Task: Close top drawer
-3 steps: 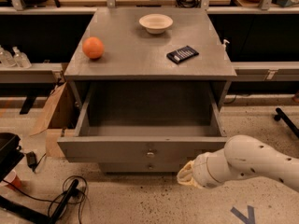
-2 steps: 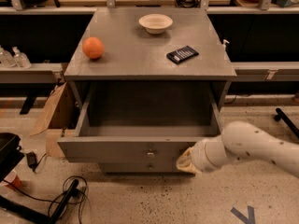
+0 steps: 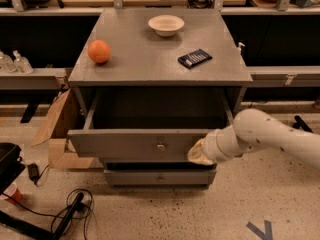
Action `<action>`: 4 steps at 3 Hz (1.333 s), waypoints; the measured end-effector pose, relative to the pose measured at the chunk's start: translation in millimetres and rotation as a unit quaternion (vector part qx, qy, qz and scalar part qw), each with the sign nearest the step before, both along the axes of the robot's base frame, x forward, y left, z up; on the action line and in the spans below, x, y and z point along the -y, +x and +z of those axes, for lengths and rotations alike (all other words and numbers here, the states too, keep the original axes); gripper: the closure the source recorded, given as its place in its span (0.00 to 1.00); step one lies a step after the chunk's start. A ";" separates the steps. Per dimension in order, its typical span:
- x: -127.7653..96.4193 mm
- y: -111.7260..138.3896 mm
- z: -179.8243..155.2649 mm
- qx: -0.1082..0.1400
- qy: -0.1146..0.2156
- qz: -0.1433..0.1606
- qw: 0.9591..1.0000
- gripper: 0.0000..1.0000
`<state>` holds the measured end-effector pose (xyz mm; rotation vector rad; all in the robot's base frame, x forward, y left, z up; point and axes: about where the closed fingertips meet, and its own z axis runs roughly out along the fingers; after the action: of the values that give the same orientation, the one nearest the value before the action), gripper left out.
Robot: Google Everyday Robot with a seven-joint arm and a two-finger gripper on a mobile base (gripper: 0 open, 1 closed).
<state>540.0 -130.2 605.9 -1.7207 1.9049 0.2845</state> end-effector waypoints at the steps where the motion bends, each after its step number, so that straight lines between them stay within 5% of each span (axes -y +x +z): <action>1: 5.2 32.3 4.4 0.003 -0.002 -0.007 1.000 1.00; 3: 13.7 118.2 17.1 0.016 0.005 -0.035 0.999 1.00; 4: 13.7 118.1 17.1 0.016 0.005 -0.035 0.999 1.00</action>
Offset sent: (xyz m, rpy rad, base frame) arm 0.1771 -0.0302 0.0364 0.0082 -0.0685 -0.1103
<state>658.2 -143.9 623.0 -1.6377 1.9328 0.2389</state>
